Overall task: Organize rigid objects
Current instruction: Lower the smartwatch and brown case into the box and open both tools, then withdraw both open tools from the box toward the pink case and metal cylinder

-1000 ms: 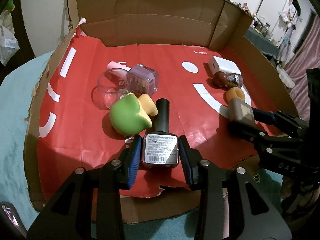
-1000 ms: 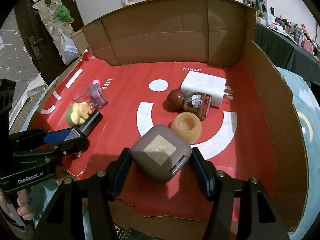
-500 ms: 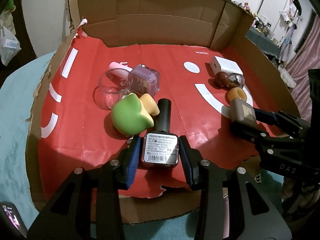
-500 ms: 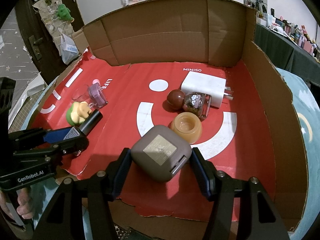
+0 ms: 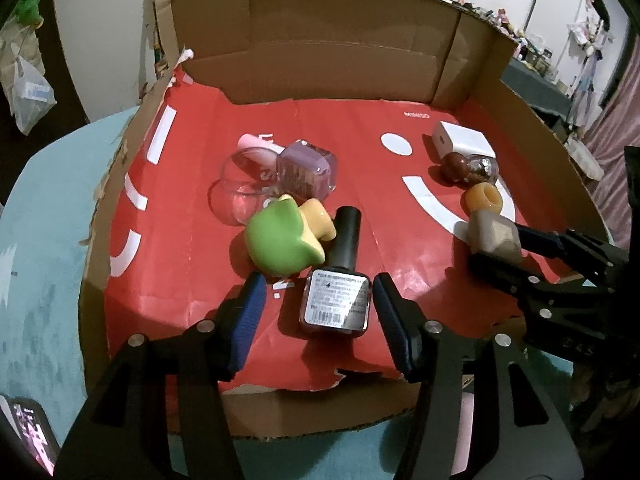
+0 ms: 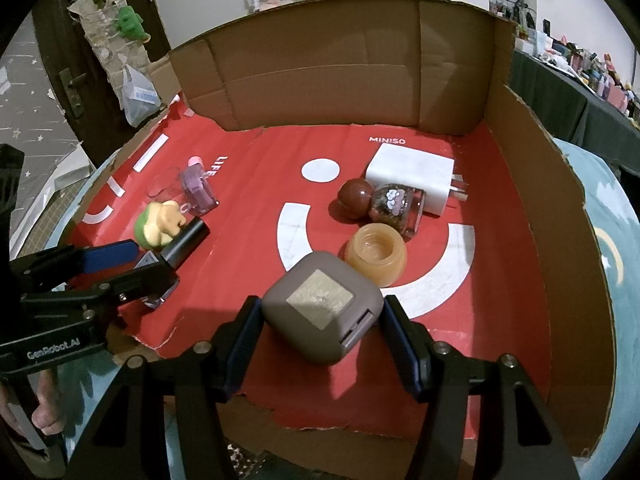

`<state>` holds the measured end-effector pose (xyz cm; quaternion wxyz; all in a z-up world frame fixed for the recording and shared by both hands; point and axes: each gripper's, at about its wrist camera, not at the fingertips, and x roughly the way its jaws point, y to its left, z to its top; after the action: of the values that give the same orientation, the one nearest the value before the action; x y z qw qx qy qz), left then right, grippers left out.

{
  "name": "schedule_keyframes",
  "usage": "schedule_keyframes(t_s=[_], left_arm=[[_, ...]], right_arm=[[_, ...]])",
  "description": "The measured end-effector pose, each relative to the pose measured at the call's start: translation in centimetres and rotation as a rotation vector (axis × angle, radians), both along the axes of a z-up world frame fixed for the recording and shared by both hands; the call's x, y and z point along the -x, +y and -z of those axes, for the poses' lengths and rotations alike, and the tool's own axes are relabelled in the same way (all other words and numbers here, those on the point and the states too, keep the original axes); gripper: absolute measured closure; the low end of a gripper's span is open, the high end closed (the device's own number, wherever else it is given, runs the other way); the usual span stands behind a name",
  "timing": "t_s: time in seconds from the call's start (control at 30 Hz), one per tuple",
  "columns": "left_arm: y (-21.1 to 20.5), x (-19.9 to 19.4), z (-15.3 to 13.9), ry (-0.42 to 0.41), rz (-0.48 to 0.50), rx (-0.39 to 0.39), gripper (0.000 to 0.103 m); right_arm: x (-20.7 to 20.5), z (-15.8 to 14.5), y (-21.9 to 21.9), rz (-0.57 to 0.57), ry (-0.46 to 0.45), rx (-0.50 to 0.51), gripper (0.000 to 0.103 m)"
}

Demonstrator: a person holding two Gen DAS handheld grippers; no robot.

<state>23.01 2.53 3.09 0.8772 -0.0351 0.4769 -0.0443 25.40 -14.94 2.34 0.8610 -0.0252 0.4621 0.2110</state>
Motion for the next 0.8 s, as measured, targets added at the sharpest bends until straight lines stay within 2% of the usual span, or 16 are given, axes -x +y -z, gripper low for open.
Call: schedule_keyframes(t_s=[0.17,0.2,0.23,0.3,0.6,0.7,0.8], left_arm=[[0.0,0.6,-0.3,-0.012,-0.003,-0.01,0.048],[0.0,0.6,-0.4,-0.014,-0.002,-0.009,0.043],[0.0,0.8,-0.6,-0.02,-0.001,-0.008,0.033],[-0.1,1.1,-0.9,-0.032,-0.001,-0.009,0.025],[-0.2,2.3,-1.5,-0.048,-0.01,-0.024,0.021],[-0.2,3.1,-2.0,-0.067,-0.023,-0.041,0.004],[-0.1,3.8,-2.5,-0.08,-0.023,-0.031,0.003]], right_arm=[[0.4,-0.6,-0.2,0.009,-0.019,-0.009,0.032],[0.5,-0.7,-0.2,0.009,-0.023,-0.009,0.03],[0.7,-0.8,-0.2,0.008,-0.027,-0.01,0.03],[0.9,-1.0,-0.3,0.007,-0.032,-0.013,0.029],[3.0,-2.6,-0.7,0.01,-0.086,-0.024,0.017],[4.0,-3.2,-0.8,0.003,-0.11,-0.03,0.011],[4.7,-3.7,-0.8,-0.001,-0.128,-0.043,0.006]])
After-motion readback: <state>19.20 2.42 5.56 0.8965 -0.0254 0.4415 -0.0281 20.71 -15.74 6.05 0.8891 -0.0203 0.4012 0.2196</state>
